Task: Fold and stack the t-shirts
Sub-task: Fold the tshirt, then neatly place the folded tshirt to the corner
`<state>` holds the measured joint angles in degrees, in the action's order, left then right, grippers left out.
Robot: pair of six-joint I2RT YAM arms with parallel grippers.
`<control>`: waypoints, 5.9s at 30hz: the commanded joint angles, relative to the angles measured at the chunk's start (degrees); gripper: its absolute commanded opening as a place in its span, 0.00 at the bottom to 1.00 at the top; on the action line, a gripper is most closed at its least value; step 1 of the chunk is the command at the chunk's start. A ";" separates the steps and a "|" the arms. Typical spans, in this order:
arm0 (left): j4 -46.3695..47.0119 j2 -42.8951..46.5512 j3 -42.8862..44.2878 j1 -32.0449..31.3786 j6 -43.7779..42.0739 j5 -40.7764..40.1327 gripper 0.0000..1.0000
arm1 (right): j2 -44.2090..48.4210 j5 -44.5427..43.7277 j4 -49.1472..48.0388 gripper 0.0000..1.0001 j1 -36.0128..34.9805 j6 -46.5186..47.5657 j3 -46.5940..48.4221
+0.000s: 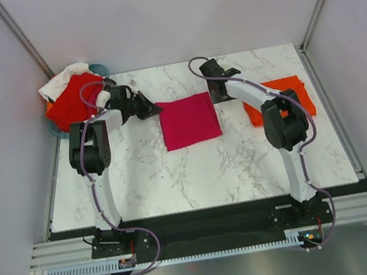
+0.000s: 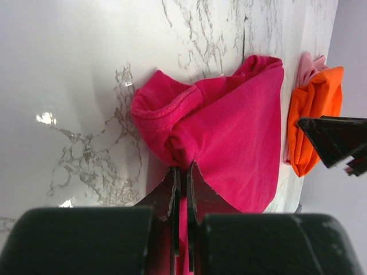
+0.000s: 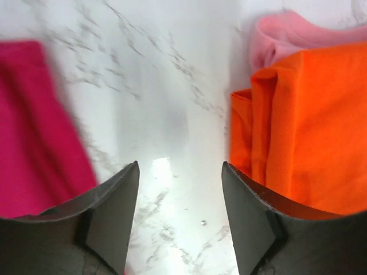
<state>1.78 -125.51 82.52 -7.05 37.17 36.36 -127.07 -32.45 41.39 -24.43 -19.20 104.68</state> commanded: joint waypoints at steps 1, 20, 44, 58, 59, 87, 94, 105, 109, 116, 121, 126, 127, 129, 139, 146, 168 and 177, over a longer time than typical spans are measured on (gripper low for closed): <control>-0.55 -0.96 3.61 0.46 -1.66 1.26 0.02 | 7.00 15.77 -8.85 0.72 2.27 -0.22 -2.62; -3.10 -1.84 4.40 0.72 -1.13 -2.61 0.64 | -4.50 60.66 -37.16 0.81 12.12 -15.42 -8.80; -2.66 -0.79 1.86 1.69 -2.89 -2.34 0.57 | -14.00 61.80 -37.96 0.20 12.56 -16.83 -4.58; 2.08 -0.61 -0.35 1.69 -2.19 -0.15 0.47 | -14.26 63.21 -39.19 0.00 13.26 -17.71 -4.84; 2.17 -1.04 0.44 1.69 -1.58 -0.15 0.45 | -14.26 63.38 -39.19 0.00 13.35 -17.71 -4.84; 7.98 17.29 -3.68 -8.83 -0.25 -11.99 0.02 | 11.10 60.58 -37.70 0.00 14.40 -15.34 -17.40; 6.13 30.39 -5.44 -18.51 -0.69 -19.12 0.02 | 31.94 58.55 -38.66 0.00 19.57 -17.01 -29.79; 7.71 27.70 5.27 -36.27 1.76 -23.18 0.02 | 54.20 60.22 -30.42 0.00 42.60 -18.07 -31.91; 11.39 20.06 12.47 -40.23 5.01 -23.53 0.02 | 54.29 60.92 -26.36 0.00 53.75 -17.19 -30.86; 15.00 7.84 20.83 -43.48 10.03 -23.79 0.02 | 51.93 58.73 -25.74 0.00 60.28 -16.22 -32.87; 16.59 3.53 23.38 -43.84 11.17 -25.55 0.02 | 48.76 55.65 -28.02 0.00 60.46 -16.92 -33.84; 16.94 0.98 24.79 -43.84 11.52 -26.25 0.02 | 43.58 56.97 -30.40 0.00 60.46 -18.06 -33.84; 16.94 0.80 25.14 -43.84 11.52 -26.25 0.02 | 43.05 57.14 -31.01 0.00 60.46 -18.24 -33.93; 16.94 -0.08 25.76 -43.84 11.52 -26.78 0.02 | 41.38 57.32 -32.32 0.00 60.46 -18.85 -34.11; 16.15 -6.75 31.90 -41.29 16.44 -24.94 0.02 | 35.05 56.18 -34.53 0.00 57.91 -20.08 -31.30; 15.97 -8.52 33.93 -40.24 16.53 -25.81 0.02 | 30.92 54.51 -34.88 0.00 55.63 -20.44 -27.61; 18.70 -29.25 47.55 -34.79 27.78 -26.79 0.49 | 6.04 54.49 -34.71 0.66 50.09 -19.83 -9.33; 16.25 -13.99 33.60 -31.45 17.25 -28.62 0.57 | 13.41 46.87 -27.06 0.75 48.77 -13.85 -8.43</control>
<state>17.52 -150.45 119.90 -39.62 61.10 10.09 -120.31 18.74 13.04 25.19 -36.45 95.39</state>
